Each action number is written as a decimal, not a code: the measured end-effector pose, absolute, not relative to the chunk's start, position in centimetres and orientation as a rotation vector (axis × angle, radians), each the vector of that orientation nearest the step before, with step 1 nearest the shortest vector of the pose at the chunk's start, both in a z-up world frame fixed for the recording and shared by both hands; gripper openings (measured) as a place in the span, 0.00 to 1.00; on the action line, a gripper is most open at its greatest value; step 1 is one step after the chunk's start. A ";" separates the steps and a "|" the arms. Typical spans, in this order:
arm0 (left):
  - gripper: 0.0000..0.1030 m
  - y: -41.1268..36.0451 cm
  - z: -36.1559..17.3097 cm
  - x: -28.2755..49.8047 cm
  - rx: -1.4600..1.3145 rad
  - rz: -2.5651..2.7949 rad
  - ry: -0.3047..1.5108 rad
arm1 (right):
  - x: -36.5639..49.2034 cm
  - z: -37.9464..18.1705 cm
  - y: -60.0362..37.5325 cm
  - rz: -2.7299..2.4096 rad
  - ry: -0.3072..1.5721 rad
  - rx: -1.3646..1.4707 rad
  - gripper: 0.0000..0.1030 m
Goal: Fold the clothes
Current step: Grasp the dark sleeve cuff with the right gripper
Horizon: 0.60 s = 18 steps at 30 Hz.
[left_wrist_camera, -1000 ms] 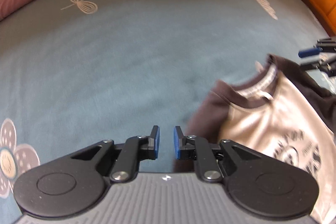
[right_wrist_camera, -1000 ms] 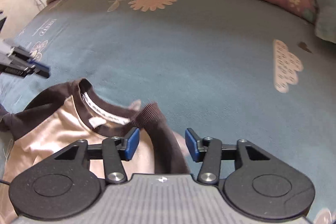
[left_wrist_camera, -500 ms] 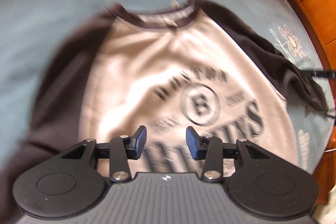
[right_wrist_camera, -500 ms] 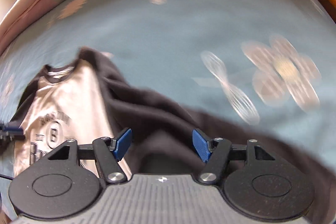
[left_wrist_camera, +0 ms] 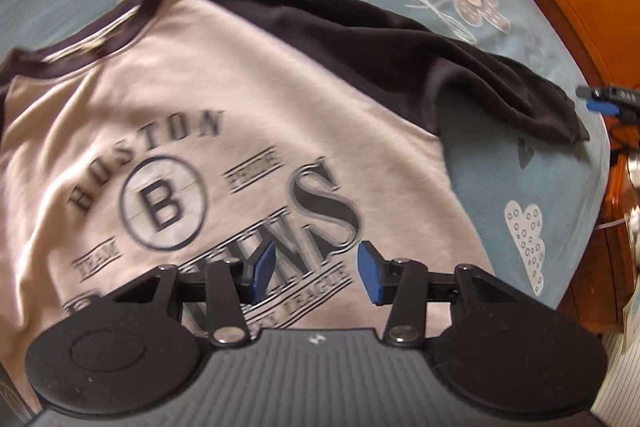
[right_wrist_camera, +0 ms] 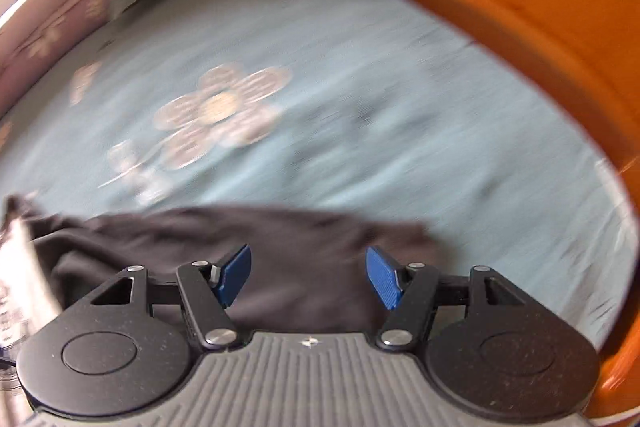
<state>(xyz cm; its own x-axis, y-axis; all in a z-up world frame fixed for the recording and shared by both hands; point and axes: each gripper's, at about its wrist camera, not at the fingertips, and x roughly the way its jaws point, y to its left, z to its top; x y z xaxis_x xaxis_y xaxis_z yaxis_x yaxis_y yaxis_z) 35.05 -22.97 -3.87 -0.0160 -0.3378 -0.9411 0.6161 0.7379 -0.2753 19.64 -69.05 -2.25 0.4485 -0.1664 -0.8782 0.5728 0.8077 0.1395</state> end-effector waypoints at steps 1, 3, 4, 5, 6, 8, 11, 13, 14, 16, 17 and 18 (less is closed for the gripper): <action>0.44 -23.8 -3.8 35.0 0.273 -0.781 1.393 | 19.7 -2.7 -70.1 -0.486 1.013 0.433 0.67; 0.44 -25.0 -3.5 35.0 0.303 -0.796 1.387 | 20.1 -3.3 -71.8 -0.480 1.014 0.410 0.67; 0.45 -25.5 -3.4 34.9 0.309 -0.808 1.384 | 20.4 -3.6 -72.4 -0.466 1.012 0.406 0.67; 0.45 -26.0 -3.4 35.0 0.314 -0.817 1.384 | 20.8 -3.9 -73.0 -0.449 1.009 0.402 0.67; 0.45 -26.5 -3.5 35.0 0.321 -0.825 1.382 | 21.5 -3.9 -72.7 -0.394 1.003 0.388 0.67; 0.45 -27.1 -3.9 35.1 0.329 -0.826 1.379 | 23.1 -4.1 -71.7 -0.279 1.001 0.339 0.65; 0.45 -27.9 -4.4 35.5 0.332 -0.821 1.383 | 26.1 -4.8 -69.0 -0.117 1.028 0.254 0.47; 0.45 -28.3 -4.8 35.7 0.333 -0.817 1.386 | 27.8 -5.1 -67.5 -0.034 1.041 0.200 0.37; 0.45 -28.2 -5.0 35.8 0.334 -0.815 1.390 | 28.7 -5.2 -66.7 0.007 1.047 0.174 0.37; 0.45 -28.1 -5.4 35.8 0.341 -0.811 1.398 | 30.4 -5.5 -65.1 0.090 1.058 0.120 0.37; 0.45 -28.0 -5.6 35.7 0.346 -0.808 1.402 | 31.3 -5.6 -64.4 0.132 1.064 0.093 0.38; 0.45 -27.8 -5.8 35.7 0.346 -0.804 1.405 | 32.0 -5.7 -63.7 0.178 1.079 0.074 0.38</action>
<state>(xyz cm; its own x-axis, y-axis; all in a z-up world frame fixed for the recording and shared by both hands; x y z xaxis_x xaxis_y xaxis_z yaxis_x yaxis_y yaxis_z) 35.69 -27.83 -5.82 -0.0373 -0.2917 -0.9558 0.6761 0.6969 -0.2391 32.00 -63.66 -5.74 0.4596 0.1803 -0.8696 -0.1079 0.9833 0.1468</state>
